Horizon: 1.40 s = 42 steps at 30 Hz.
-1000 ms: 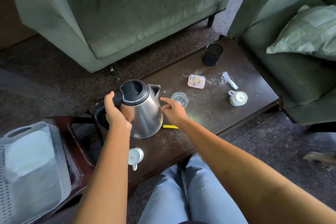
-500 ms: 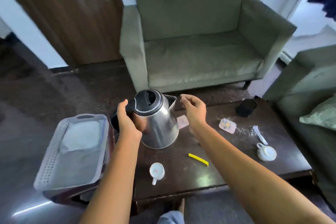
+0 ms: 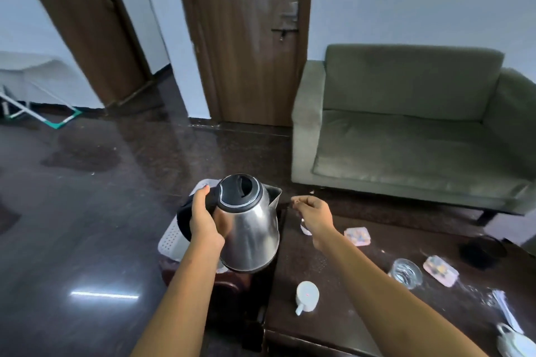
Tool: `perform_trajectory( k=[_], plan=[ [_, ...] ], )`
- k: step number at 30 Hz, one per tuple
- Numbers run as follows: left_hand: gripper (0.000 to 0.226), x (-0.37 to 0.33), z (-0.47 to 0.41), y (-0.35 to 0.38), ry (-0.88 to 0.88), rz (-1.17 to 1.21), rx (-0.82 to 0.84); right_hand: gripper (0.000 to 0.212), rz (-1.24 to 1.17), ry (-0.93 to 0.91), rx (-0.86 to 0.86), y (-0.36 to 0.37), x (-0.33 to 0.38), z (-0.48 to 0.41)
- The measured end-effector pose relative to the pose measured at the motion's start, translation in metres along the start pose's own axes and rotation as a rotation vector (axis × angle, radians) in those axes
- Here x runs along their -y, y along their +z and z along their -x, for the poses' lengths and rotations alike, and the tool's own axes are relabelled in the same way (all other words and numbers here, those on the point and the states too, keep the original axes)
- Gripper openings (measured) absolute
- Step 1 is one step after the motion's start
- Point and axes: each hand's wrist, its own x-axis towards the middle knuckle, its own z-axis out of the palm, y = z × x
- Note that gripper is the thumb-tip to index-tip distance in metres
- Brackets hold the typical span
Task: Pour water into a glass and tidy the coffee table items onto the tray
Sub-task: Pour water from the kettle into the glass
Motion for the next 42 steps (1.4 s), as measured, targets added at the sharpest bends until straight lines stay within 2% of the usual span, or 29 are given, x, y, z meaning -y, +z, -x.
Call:
perform_trajectory(
  k=[7,11,16,20,24,29,32,35,38,42],
  plan=[
    [0.027,-0.044,-0.078,-0.060,-0.013,0.023,-0.037,0.019,0.099,0.042,0.106,0.107,-0.010,-0.029],
    [0.026,-0.061,-0.152,-0.081,-0.057,0.006,0.000,0.019,0.094,0.052,0.082,0.170,-0.010,-0.064],
    [0.046,-0.071,-0.244,-0.092,-0.214,-0.054,0.016,0.018,0.131,0.162,0.029,0.236,-0.016,-0.110],
    [0.055,-0.067,-0.284,-0.093,-0.309,-0.079,0.018,0.018,0.135,0.187,-0.056,0.264,-0.017,-0.135],
    [0.080,-0.056,-0.307,-0.098,-0.317,-0.065,0.050,0.017,0.247,0.153,-0.009,0.272,-0.018,-0.148],
    [0.053,-0.030,-0.317,-0.103,-0.324,-0.099,0.101,0.019,0.341,0.127,0.031,0.281,-0.019,-0.160],
    [0.024,-0.019,-0.312,-0.105,-0.351,-0.197,0.087,0.020,0.397,0.121,0.067,0.283,-0.020,-0.162],
    [0.033,-0.010,-0.311,-0.111,-0.389,-0.237,0.072,0.019,0.430,0.132,0.089,0.284,-0.022,-0.160],
    [0.015,-0.003,-0.310,-0.115,-0.369,-0.221,0.097,0.018,0.446,0.145,0.116,0.283,-0.027,-0.157],
    [0.014,0.001,-0.313,-0.120,-0.391,-0.219,0.076,0.018,0.479,0.173,0.132,0.278,-0.033,-0.155]
  ],
)
